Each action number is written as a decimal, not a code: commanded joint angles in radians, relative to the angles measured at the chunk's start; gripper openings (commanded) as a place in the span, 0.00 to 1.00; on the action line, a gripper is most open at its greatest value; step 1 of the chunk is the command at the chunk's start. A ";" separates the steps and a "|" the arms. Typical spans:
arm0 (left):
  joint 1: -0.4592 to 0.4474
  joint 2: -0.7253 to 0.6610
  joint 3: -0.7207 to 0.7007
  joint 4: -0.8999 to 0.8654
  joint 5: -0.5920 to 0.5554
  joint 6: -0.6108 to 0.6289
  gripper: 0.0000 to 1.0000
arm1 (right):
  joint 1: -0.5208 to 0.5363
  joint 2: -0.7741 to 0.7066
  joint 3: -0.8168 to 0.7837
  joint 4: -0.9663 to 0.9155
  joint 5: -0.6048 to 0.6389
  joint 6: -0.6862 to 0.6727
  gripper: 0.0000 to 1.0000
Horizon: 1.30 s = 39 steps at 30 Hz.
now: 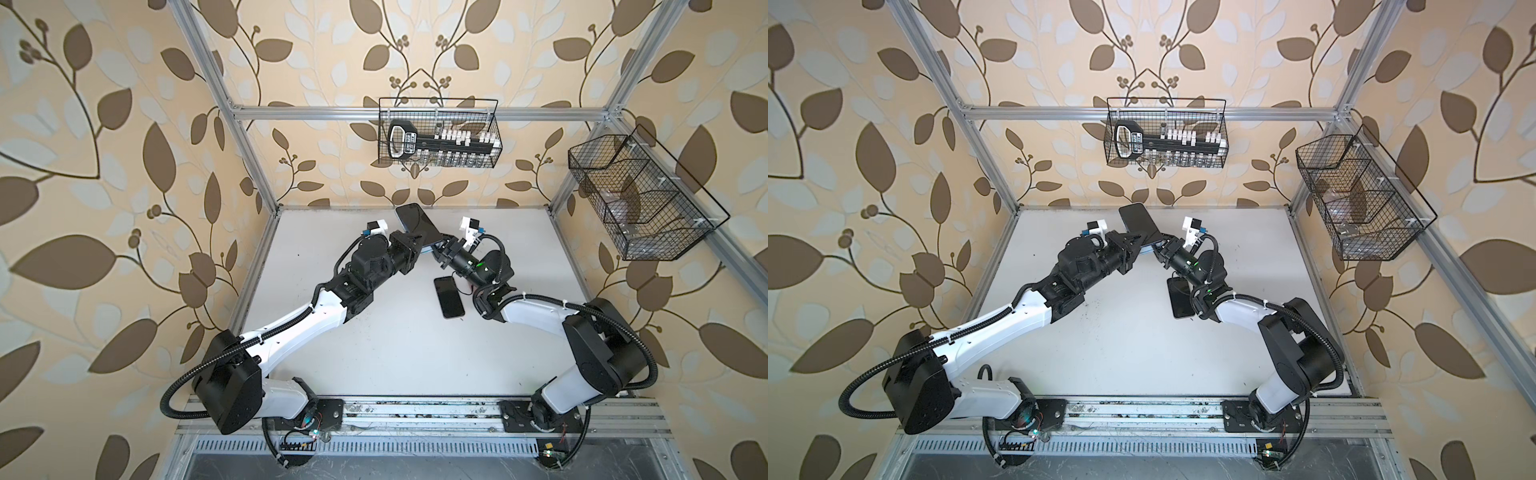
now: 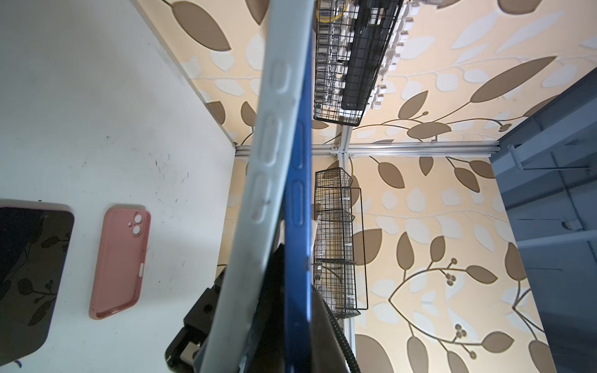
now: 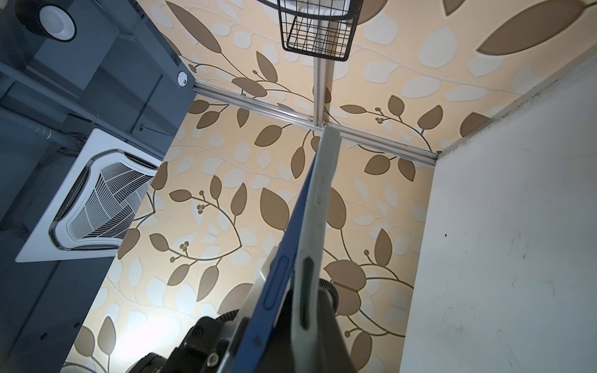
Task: Take the phone out of the phone case
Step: Remove the phone case from the phone.
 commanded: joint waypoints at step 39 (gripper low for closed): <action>0.005 -0.038 0.082 0.090 0.100 -0.042 0.00 | 0.001 0.057 0.009 -0.004 0.016 -0.028 0.00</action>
